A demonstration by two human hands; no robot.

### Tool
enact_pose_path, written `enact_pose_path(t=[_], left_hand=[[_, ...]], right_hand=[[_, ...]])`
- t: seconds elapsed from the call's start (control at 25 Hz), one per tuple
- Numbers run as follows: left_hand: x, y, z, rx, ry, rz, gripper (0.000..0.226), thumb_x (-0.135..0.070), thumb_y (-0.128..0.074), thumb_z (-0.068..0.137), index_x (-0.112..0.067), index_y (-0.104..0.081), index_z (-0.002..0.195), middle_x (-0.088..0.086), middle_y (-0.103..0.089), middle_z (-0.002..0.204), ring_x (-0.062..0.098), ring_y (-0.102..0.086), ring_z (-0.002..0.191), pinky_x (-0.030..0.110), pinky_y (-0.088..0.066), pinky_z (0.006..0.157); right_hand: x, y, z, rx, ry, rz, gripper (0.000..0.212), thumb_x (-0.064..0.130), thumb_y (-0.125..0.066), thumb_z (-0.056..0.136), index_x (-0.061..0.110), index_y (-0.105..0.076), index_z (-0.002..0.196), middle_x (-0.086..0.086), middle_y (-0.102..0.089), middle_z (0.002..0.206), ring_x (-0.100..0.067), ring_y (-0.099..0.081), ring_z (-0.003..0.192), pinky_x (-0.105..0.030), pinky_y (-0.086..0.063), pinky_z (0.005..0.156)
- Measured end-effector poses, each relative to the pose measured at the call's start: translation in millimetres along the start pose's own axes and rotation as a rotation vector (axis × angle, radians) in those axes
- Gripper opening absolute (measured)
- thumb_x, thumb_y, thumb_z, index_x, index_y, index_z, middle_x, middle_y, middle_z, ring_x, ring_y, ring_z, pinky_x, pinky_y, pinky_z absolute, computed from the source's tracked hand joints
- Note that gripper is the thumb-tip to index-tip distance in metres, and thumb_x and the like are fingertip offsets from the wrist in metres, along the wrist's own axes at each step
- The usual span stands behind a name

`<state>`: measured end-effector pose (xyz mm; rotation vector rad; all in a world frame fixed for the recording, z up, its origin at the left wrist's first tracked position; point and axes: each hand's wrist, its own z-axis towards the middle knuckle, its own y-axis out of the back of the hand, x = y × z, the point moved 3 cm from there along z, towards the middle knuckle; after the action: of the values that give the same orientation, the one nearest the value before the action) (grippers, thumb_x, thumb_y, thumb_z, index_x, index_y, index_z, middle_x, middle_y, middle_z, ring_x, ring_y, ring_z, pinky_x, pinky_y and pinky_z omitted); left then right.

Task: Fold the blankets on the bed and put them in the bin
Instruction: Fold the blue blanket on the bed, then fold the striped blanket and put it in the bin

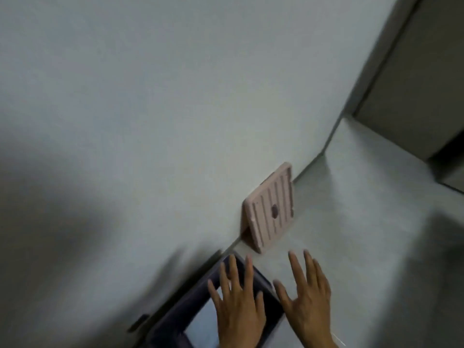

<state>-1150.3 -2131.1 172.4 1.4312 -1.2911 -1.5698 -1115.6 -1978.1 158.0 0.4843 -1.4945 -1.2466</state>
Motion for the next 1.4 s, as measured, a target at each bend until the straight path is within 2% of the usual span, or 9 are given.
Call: enact_pose_path(t=[0.16, 0.28, 0.48, 0.72, 0.84, 1.0, 1.12, 1.24, 1.4], left_hand=[[-147.1, 104.3, 9.8, -0.101, -0.335, -0.001, 0.098, -0.044, -0.054, 0.089, -0.035, 0.023, 0.149, 0.009, 0.009, 0.162, 0.033, 0.006, 0.148, 0.062, 0.006, 0.114], [-250.9, 135.3, 18.2, -0.197, -0.431, -0.01, 0.09, -0.044, -0.045, 0.095, -0.036, 0.027, 0.146, 0.003, 0.022, 0.159, 0.026, 0.019, 0.147, 0.055, 0.016, 0.112], [-406.8, 111.2, 30.1, -0.159, -0.508, -0.041, 0.089, -0.048, -0.041, 0.096, -0.039, 0.034, 0.142, 0.001, 0.03, 0.156, 0.026, 0.023, 0.146, 0.057, 0.012, 0.116], [-595.4, 72.7, 93.4, -0.128, -0.662, -0.018, 0.088, -0.05, -0.036, 0.097, -0.039, 0.043, 0.134, 0.001, 0.028, 0.158, 0.024, 0.024, 0.145, 0.054, 0.014, 0.114], [-682.9, 30.8, 143.0, -0.077, -0.769, -0.035, 0.087, -0.048, -0.041, 0.096, -0.038, 0.033, 0.141, 0.003, 0.02, 0.161, 0.025, 0.018, 0.147, 0.056, 0.009, 0.115], [-795.9, -17.0, 198.3, -0.067, -0.917, -0.142, 0.096, -0.04, -0.061, 0.087, -0.034, 0.01, 0.151, 0.011, -0.009, 0.162, 0.032, -0.007, 0.148, 0.063, -0.008, 0.114], [-920.0, -55.7, 209.4, 0.016, -1.098, -0.16, 0.094, -0.035, -0.067, 0.084, -0.028, -0.006, 0.155, 0.012, -0.017, 0.16, 0.035, -0.017, 0.146, 0.067, -0.014, 0.11], [-1028.9, -94.4, 203.6, 0.119, -1.285, -0.181, 0.093, -0.034, -0.063, 0.087, -0.029, 0.002, 0.154, 0.012, -0.015, 0.161, 0.034, -0.014, 0.147, 0.066, -0.012, 0.112], [-1151.0, -152.1, 218.4, 0.201, -1.416, -0.143, 0.095, -0.043, -0.052, 0.092, -0.036, 0.025, 0.147, 0.005, 0.007, 0.163, 0.026, 0.006, 0.149, 0.06, 0.009, 0.113]], right_hand=[[-33.2, 163.7, 37.3, -0.244, -0.076, 0.028, 0.079, 0.064, -0.049, 0.086, 0.038, -0.016, 0.153, -0.007, -0.021, 0.162, -0.032, -0.023, 0.146, -0.05, -0.023, 0.114], [-84.9, 257.7, 62.8, -0.308, -0.084, 0.017, 0.084, 0.067, -0.044, 0.086, 0.043, 0.0, 0.153, -0.004, -0.008, 0.164, -0.029, -0.01, 0.15, -0.05, -0.015, 0.118], [-201.0, 362.9, 88.5, -0.323, -0.114, -0.005, 0.085, 0.083, -0.026, 0.078, 0.056, 0.019, 0.144, 0.005, 0.006, 0.164, -0.024, -0.001, 0.151, -0.049, -0.008, 0.119], [-344.7, 461.0, 149.3, -0.511, -0.252, -0.153, 0.084, 0.081, -0.029, 0.082, 0.035, -0.022, 0.152, -0.011, -0.033, 0.156, -0.037, -0.036, 0.14, -0.06, -0.038, 0.106], [-437.1, 484.2, 188.1, -0.521, -0.371, -0.206, 0.087, 0.077, -0.037, 0.079, 0.034, -0.017, 0.153, -0.009, -0.026, 0.16, -0.037, -0.032, 0.142, -0.058, -0.036, 0.108], [-524.3, 528.2, 228.9, -0.572, -0.525, -0.27, 0.083, 0.075, -0.04, 0.08, 0.036, -0.023, 0.151, -0.009, -0.031, 0.158, -0.037, -0.037, 0.139, -0.055, -0.037, 0.105], [-609.2, 569.4, 232.3, -0.644, -0.782, -0.3, 0.083, 0.076, -0.038, 0.081, 0.04, -0.018, 0.152, -0.004, -0.02, 0.162, -0.032, -0.024, 0.147, -0.053, -0.026, 0.113], [-680.5, 591.5, 220.4, -0.714, -1.032, -0.298, 0.084, 0.082, -0.03, 0.08, 0.047, -0.001, 0.151, 0.004, -0.004, 0.165, -0.028, -0.011, 0.151, -0.051, -0.012, 0.119], [-772.7, 612.2, 227.1, -0.805, -1.307, -0.305, 0.093, 0.09, -0.024, 0.075, 0.043, -0.006, 0.154, 0.002, -0.006, 0.165, -0.028, -0.012, 0.151, -0.054, -0.019, 0.119]])
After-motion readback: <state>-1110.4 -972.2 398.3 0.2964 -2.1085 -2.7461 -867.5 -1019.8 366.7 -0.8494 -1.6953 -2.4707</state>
